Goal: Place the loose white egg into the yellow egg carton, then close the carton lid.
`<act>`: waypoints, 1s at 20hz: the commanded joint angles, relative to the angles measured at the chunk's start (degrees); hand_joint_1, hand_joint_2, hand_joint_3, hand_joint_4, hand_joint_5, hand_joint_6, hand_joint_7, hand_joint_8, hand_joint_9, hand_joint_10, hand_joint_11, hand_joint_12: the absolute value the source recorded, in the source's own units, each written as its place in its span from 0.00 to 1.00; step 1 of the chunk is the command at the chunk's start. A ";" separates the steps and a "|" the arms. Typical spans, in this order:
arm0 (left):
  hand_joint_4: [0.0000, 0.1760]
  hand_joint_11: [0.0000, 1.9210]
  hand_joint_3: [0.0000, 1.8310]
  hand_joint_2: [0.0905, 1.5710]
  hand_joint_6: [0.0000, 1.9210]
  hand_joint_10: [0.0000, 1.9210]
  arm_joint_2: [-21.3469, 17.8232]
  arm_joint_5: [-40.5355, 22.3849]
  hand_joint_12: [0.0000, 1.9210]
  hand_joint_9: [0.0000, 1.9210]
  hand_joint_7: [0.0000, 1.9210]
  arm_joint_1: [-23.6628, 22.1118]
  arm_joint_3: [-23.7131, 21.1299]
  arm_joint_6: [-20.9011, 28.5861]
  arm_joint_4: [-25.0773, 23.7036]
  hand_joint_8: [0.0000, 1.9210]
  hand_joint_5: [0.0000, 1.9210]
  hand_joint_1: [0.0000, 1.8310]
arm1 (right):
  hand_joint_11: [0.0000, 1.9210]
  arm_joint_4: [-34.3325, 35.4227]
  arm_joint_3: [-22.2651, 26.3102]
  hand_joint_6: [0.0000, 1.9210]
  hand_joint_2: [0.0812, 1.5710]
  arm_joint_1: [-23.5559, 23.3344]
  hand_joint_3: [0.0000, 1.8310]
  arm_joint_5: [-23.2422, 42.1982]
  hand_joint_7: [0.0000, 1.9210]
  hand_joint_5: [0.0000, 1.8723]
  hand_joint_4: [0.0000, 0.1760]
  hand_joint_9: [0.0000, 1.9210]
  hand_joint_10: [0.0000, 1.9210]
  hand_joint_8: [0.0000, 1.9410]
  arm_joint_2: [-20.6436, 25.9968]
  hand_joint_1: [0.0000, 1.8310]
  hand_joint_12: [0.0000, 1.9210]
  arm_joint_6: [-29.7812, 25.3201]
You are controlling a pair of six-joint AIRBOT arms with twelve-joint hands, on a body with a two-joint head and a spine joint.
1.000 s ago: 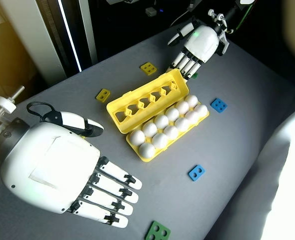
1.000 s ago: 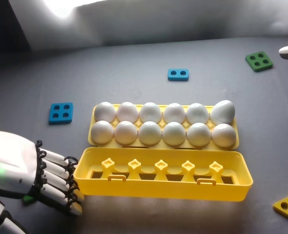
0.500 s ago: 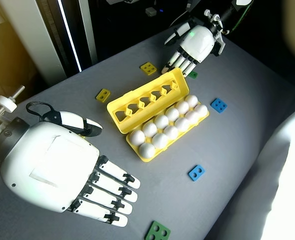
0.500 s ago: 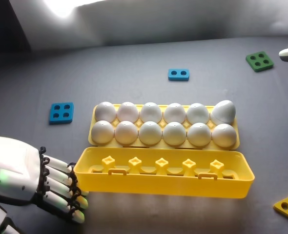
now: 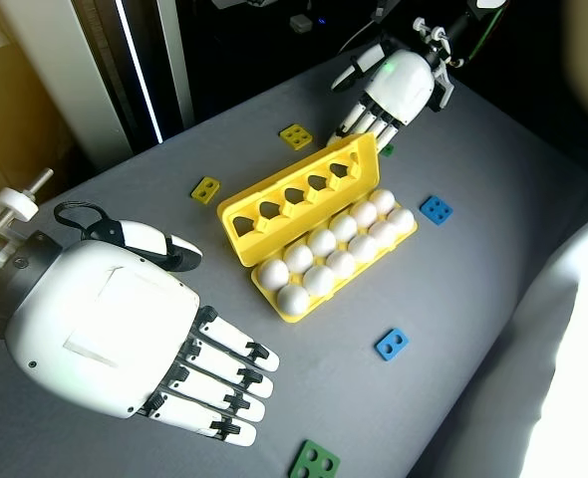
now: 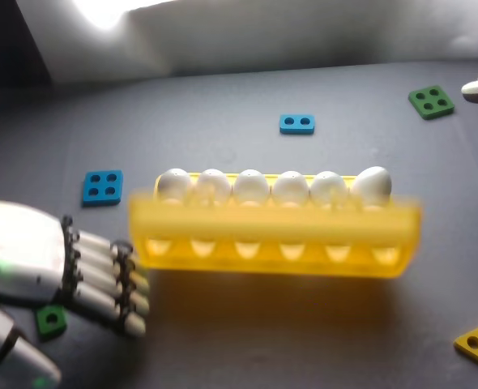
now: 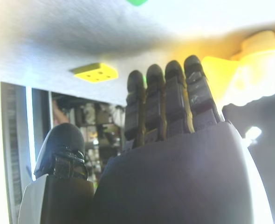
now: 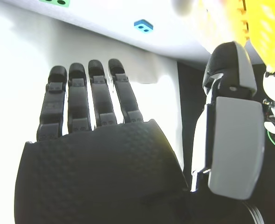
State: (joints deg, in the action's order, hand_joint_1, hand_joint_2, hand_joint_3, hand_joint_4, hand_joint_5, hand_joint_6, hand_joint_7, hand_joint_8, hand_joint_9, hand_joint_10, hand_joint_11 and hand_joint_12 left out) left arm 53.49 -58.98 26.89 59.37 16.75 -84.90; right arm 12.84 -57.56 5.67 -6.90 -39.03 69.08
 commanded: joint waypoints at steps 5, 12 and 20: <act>0.00 0.01 0.00 0.82 0.00 0.01 0.71 -2.27 0.00 0.06 0.11 -3.19 4.07 0.52 8.57 0.01 0.15 0.00 | 0.01 0.23 0.13 0.00 0.58 -0.23 0.00 5.20 0.02 0.02 0.00 0.01 0.00 0.00 0.98 0.17 0.00 0.33; 0.00 0.01 0.00 0.82 0.00 0.00 0.17 -4.17 0.01 0.06 0.11 -3.19 4.61 0.65 8.17 0.00 0.14 0.00 | 0.01 0.23 0.15 0.00 0.58 -0.19 0.00 5.20 0.01 0.01 0.00 0.00 0.00 0.00 0.99 0.17 0.00 0.46; 0.00 0.00 0.00 0.82 0.00 0.00 -3.28 -8.22 0.00 0.06 0.11 -4.27 5.35 0.62 6.04 0.00 0.14 0.00 | 0.00 0.23 0.17 0.00 0.58 -0.19 0.00 5.20 0.02 0.02 0.00 0.00 0.00 0.00 1.01 0.17 0.00 0.48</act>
State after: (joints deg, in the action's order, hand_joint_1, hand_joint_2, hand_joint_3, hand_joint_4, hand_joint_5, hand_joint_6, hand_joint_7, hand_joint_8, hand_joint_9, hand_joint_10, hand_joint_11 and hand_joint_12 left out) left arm 51.27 -63.90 22.94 64.27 17.39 -83.20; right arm 12.84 -57.28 5.87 -6.90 -39.00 69.38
